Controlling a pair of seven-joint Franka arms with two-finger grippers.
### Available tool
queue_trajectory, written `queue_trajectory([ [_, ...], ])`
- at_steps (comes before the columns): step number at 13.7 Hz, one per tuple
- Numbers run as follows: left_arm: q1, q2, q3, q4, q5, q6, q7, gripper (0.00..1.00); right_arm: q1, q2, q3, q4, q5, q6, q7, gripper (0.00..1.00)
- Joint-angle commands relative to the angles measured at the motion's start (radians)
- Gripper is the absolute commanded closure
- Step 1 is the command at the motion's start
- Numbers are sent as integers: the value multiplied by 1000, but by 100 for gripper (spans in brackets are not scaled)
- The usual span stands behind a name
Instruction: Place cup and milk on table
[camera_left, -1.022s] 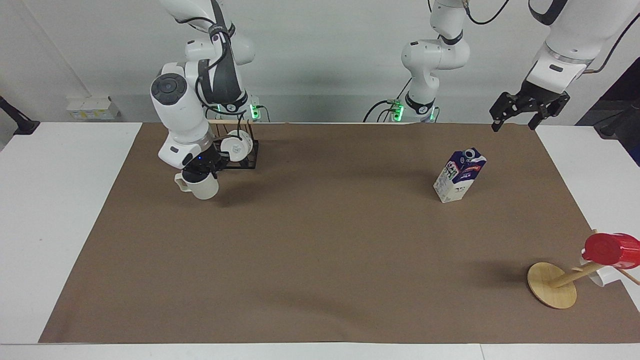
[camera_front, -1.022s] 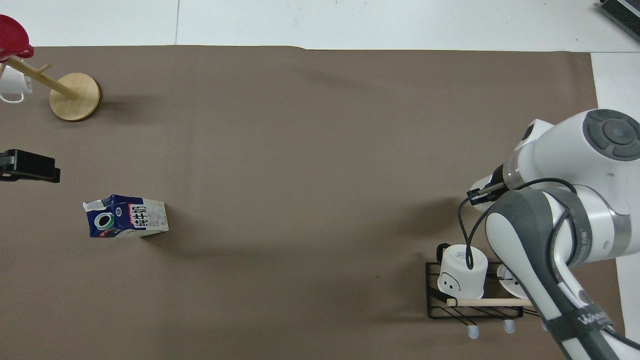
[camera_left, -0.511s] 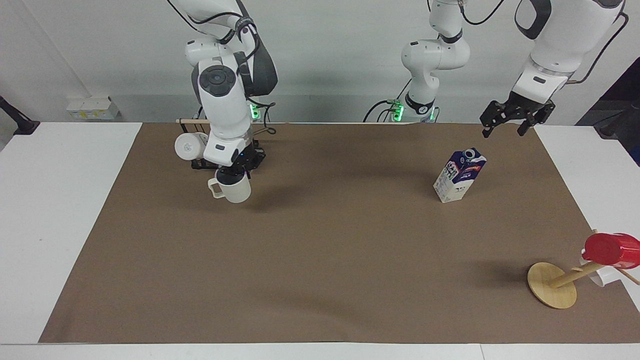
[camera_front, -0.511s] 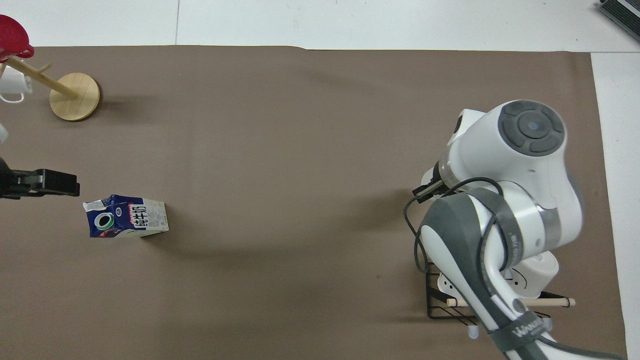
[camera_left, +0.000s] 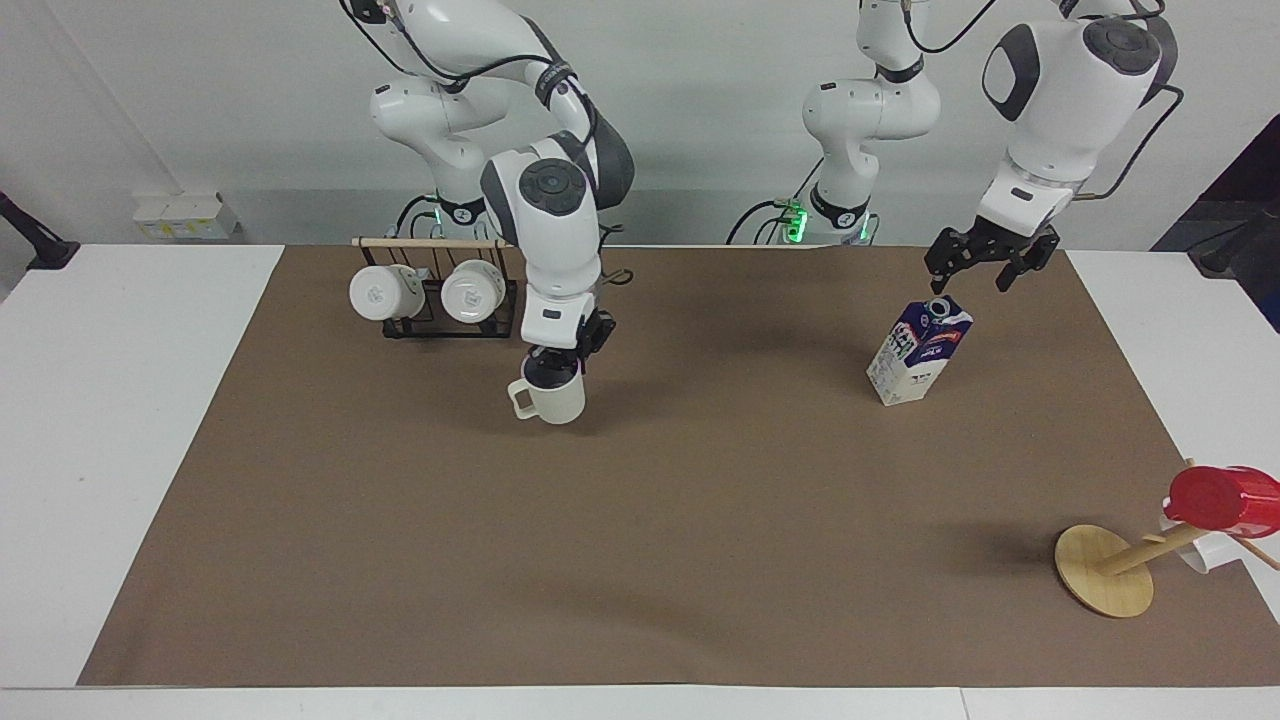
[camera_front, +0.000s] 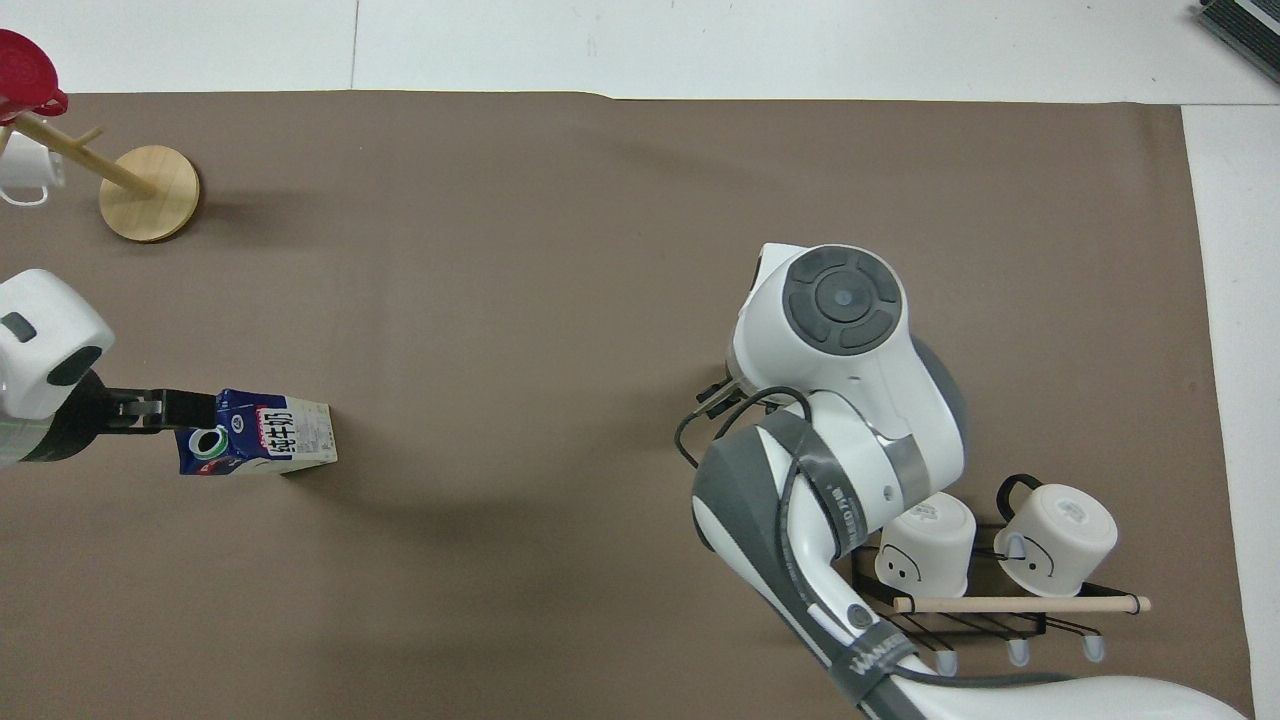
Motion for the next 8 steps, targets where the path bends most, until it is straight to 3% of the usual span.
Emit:
queue_trajectory([
  [1, -18, -37, 8, -69, 4, 70, -14, 0, 56, 60, 0, 25, 9, 47, 126, 100],
  [8, -34, -40, 8, -176, 4, 192, -55, 0, 140, 120, 0, 45, 27, 136, 243, 100],
])
